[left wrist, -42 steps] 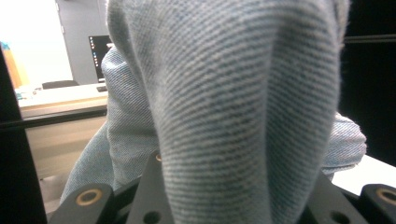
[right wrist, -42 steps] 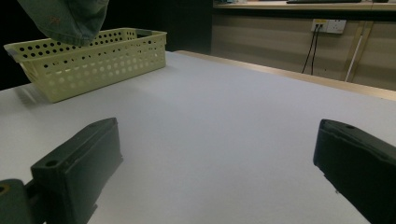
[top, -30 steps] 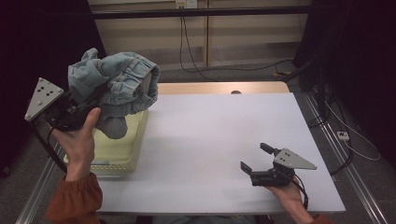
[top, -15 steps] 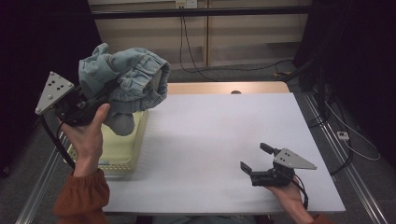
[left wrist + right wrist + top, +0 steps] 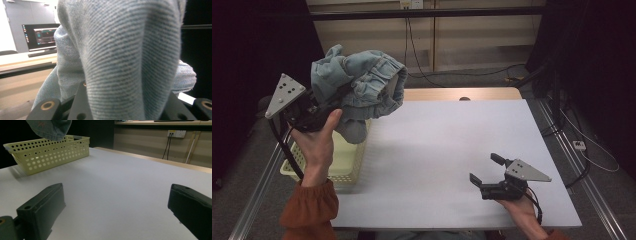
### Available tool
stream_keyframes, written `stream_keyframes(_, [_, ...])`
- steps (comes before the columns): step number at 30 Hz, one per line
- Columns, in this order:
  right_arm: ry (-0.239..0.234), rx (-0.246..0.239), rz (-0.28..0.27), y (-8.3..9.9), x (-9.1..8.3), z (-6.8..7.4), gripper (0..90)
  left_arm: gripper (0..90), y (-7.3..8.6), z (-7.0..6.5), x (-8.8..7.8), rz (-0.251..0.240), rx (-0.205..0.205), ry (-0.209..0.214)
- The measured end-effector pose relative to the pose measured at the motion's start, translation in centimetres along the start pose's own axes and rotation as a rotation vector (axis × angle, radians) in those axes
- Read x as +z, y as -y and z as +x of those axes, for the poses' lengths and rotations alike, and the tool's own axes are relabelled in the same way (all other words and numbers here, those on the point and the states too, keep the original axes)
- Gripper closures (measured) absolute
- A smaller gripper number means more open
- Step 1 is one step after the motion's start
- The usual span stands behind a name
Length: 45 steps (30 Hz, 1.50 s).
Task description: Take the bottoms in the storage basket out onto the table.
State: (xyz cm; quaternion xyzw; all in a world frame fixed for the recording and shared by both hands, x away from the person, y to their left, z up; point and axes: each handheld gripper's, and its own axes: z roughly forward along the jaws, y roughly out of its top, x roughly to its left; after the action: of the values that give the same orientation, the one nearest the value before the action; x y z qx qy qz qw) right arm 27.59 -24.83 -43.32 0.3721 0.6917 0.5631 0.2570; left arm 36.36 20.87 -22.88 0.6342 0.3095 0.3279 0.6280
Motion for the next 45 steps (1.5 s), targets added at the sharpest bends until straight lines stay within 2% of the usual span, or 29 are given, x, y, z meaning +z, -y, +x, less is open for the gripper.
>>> stream_keyframes(30, [-0.005,0.001,-0.003,0.0,-0.1,0.0,0.6,72.1,1.1,-2.8,4.1,0.043,-0.027,0.101])
stream_keyframes(45, [-0.011,0.005,0.000,0.0,-0.2,0.0,0.6,72.0,1.2,-4.7,5.7,0.047,-0.038,0.159])
